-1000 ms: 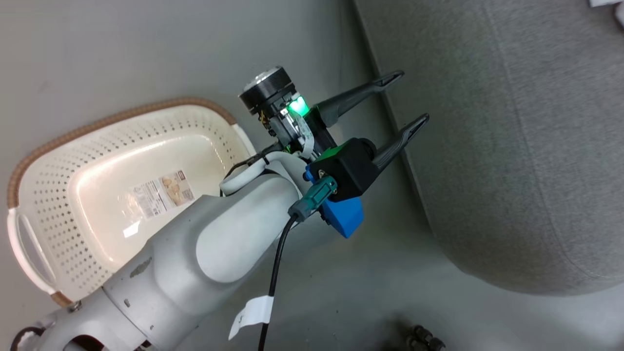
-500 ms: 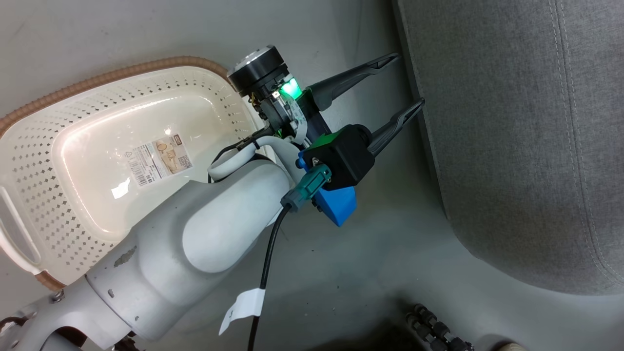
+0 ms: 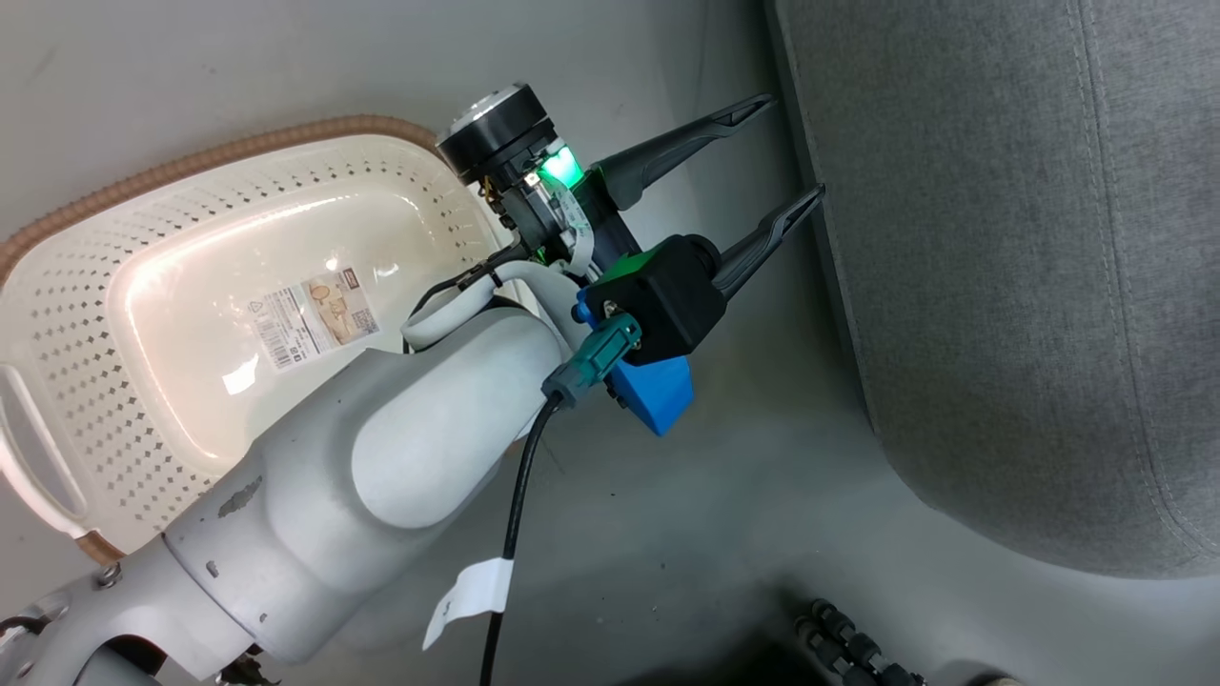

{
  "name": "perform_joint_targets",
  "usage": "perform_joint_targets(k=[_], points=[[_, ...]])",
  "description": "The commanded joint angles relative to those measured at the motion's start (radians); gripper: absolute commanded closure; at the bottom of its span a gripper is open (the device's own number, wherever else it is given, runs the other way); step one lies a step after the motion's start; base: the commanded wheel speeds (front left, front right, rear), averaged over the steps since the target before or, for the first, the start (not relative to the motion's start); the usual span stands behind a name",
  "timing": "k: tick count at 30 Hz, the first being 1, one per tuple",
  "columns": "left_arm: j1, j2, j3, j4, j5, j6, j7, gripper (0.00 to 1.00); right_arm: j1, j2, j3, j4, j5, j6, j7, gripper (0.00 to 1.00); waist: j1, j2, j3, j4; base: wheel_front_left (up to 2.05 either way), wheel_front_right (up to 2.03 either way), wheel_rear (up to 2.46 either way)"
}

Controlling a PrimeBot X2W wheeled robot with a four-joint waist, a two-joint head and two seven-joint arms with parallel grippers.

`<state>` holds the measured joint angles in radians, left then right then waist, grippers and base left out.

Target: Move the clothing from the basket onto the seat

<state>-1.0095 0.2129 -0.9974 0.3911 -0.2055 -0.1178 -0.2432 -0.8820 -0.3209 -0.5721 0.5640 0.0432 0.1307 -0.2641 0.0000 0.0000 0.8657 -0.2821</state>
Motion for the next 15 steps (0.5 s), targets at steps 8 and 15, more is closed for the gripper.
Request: perform_joint_targets(k=[8,15], points=[[0.045,-0.015,0.029,0.02,-0.037,0.031,-0.021,0.0,0.148,0.011,0.08,-0.102,0.012,0.0,0.0,0.0,0.0,0.0,-0.121,0.012,0.0,0.0,0.0],[0.161,-0.018,0.143,-0.033,-0.084,0.067,-0.023,0.0,0.276,0.033,0.174,-0.205,0.007,0.0,0.0,0.0,0.0,0.0,-0.278,0.039,0.0,0.0,0.0]])
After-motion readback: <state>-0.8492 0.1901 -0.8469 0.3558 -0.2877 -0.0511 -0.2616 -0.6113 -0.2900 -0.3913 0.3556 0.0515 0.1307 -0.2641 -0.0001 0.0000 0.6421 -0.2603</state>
